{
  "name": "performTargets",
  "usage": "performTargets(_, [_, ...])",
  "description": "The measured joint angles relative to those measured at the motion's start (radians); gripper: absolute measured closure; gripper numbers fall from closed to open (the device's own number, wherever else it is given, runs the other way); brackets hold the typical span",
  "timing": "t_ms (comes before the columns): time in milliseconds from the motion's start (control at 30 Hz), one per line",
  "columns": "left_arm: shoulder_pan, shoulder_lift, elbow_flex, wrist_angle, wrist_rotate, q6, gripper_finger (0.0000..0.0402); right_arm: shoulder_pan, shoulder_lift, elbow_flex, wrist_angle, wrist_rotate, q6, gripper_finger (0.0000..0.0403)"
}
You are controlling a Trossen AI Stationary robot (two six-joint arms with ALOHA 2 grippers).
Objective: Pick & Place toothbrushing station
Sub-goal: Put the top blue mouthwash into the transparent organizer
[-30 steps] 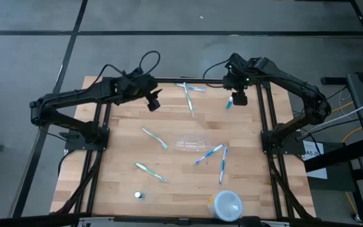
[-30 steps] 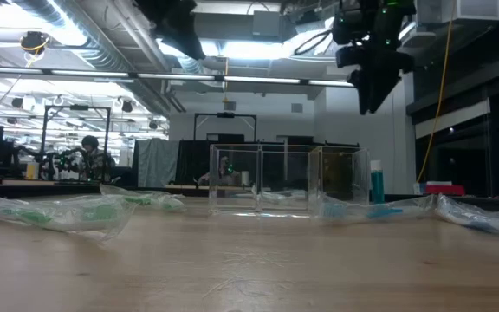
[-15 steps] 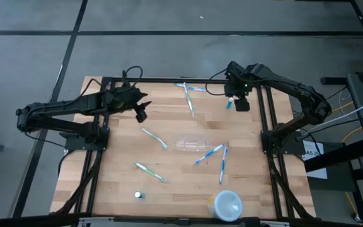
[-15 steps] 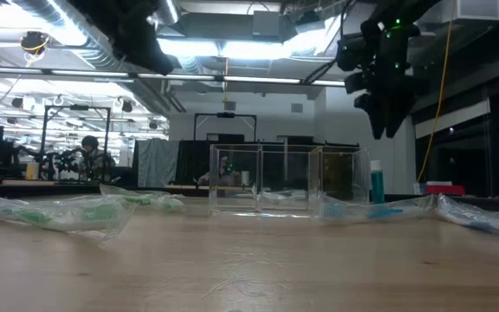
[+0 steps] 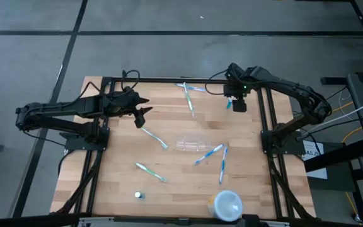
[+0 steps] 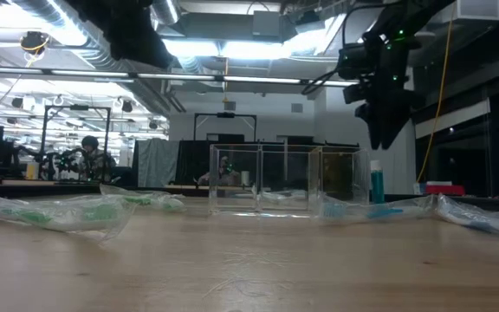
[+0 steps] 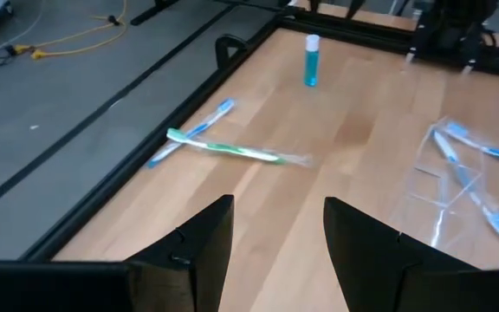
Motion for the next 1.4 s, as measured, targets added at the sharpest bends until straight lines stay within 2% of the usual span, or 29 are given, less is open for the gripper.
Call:
performTargets(567, [-0.025,0.0,0.0,0.074,0.015,-0.046,0.0226,-0.067,0.008,0.0,0.031,-0.096,0.0,0.0163])
performTargets(1400, [-0.025,0.0,0.0,0.074,0.015,-0.075,0.0226,-0.082,0.112,0.0,0.046,-0.073,-0.001,0.0165])
